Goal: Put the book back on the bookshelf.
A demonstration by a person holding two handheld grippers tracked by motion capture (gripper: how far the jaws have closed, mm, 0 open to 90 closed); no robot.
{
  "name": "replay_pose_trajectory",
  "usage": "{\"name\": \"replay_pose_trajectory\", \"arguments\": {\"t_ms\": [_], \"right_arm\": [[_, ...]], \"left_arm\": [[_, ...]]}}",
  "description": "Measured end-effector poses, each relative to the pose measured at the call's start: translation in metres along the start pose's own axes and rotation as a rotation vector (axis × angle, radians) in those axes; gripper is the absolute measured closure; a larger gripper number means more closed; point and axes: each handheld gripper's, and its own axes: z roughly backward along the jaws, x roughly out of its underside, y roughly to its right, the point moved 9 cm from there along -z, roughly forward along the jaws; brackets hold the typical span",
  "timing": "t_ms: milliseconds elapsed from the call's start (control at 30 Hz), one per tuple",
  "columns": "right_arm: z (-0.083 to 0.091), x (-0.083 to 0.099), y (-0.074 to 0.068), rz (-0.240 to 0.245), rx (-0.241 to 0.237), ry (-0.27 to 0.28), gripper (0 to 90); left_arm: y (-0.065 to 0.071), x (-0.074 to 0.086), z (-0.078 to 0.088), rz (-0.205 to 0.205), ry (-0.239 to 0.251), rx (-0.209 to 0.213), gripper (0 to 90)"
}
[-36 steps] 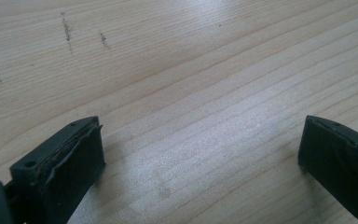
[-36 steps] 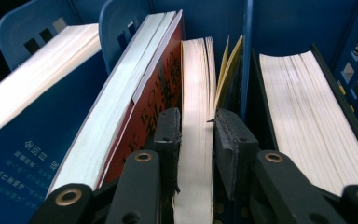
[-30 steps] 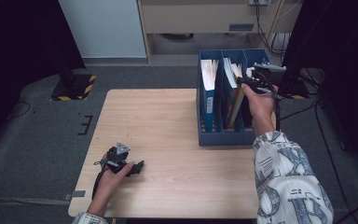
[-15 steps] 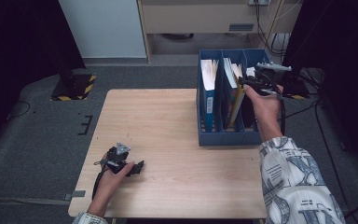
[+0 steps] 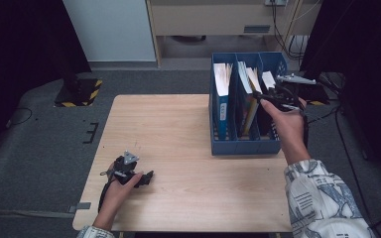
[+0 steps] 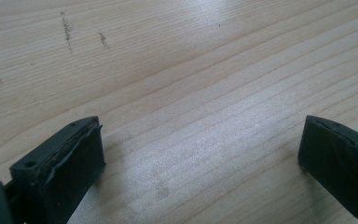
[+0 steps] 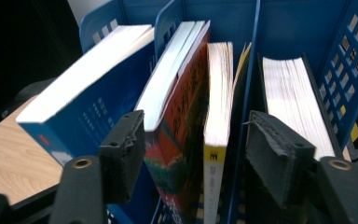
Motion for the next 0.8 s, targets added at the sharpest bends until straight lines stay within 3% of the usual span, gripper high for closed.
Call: {"name": "replay_pose_trajectory", "arguments": {"t_ms": [167, 400, 533, 800], "right_arm": [[0.001, 0.008, -0.001, 0.016, -0.005, -0.044, 27.9], [0.001, 0.019, -0.008, 0.014, -0.029, -0.030, 20.7], [0.000, 0.027, -0.013, 0.035, -0.051, -0.084, 15.8], [0.003, 0.026, -0.023, 0.047, -0.070, -0.074, 14.0]], "left_arm": [[0.000, 0.000, 0.000, 0.000, 0.000, 0.000, 0.0], [0.000, 0.000, 0.000, 0.000, 0.000, 0.000, 0.0], [0.000, 0.000, 0.000, 0.000, 0.000, 0.000, 0.0], [0.000, 0.000, 0.000, 0.000, 0.000, 0.000, 0.0]]}}
